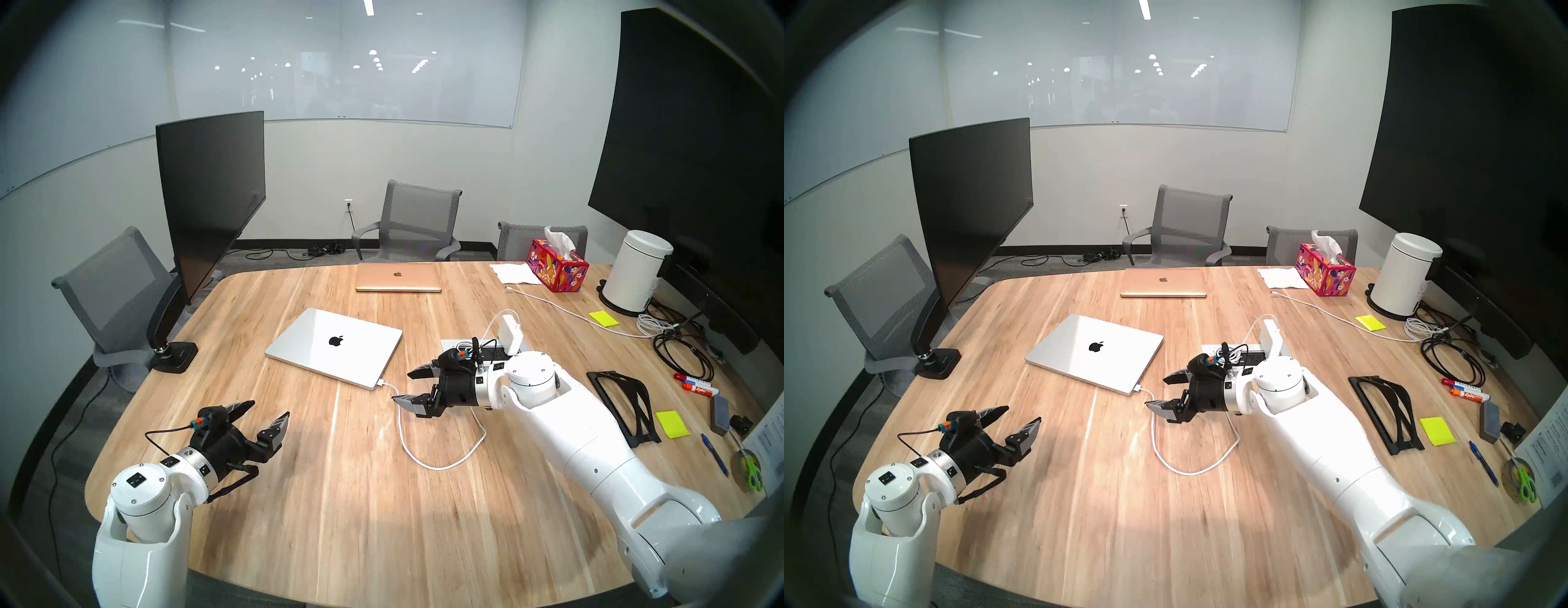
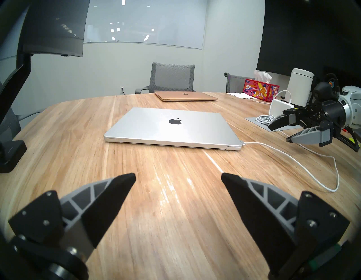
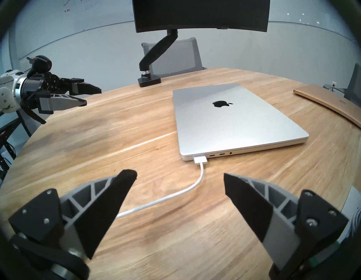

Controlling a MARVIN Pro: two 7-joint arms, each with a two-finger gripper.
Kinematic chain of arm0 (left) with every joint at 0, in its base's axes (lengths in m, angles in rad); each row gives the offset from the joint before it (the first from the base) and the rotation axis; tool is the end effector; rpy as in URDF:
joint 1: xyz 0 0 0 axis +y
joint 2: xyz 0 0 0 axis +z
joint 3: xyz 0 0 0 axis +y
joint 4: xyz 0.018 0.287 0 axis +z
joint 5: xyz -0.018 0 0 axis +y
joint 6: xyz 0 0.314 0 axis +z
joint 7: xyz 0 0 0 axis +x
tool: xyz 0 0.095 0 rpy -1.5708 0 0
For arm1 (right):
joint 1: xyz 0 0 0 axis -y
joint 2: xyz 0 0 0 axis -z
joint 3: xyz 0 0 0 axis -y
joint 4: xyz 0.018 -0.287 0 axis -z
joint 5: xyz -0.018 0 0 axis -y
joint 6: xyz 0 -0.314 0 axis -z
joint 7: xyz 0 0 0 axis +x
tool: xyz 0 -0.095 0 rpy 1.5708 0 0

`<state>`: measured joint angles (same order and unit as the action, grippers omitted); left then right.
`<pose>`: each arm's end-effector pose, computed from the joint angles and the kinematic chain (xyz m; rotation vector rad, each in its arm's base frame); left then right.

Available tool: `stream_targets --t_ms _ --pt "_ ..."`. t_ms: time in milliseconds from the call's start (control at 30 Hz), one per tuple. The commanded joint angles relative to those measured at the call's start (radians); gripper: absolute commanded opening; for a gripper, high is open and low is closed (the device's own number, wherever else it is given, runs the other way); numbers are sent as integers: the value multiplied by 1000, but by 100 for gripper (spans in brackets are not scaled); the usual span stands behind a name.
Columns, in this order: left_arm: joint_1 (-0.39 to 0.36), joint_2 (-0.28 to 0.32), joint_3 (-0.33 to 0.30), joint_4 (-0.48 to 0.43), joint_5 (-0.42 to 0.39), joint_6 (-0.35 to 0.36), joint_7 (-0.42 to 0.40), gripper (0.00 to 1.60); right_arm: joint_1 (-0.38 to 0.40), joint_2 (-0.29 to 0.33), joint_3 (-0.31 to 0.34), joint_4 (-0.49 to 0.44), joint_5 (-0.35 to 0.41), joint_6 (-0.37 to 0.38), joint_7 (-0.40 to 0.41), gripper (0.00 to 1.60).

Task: Unplug the charging cable from the port of the MacBook and lay it on the desk

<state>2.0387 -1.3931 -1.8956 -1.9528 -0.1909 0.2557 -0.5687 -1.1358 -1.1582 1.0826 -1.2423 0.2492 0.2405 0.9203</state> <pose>0.2784 0.1022 -0.3105 2.3252 -0.3249 1.7120 0.4607 0.0507 -0.3139 -1.8729 -1.1784 -1.1477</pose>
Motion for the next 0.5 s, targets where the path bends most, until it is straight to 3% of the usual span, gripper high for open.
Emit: stream_targets --t_ms 0,467 --pt "-1 2 -1 -15 2 0 1 160 55 -19 -9 17 -11 -6 13 160" --pt "-1 2 -2 -14 2 -1 0 160 109 -55 -40 93 -66 -14 25 160"
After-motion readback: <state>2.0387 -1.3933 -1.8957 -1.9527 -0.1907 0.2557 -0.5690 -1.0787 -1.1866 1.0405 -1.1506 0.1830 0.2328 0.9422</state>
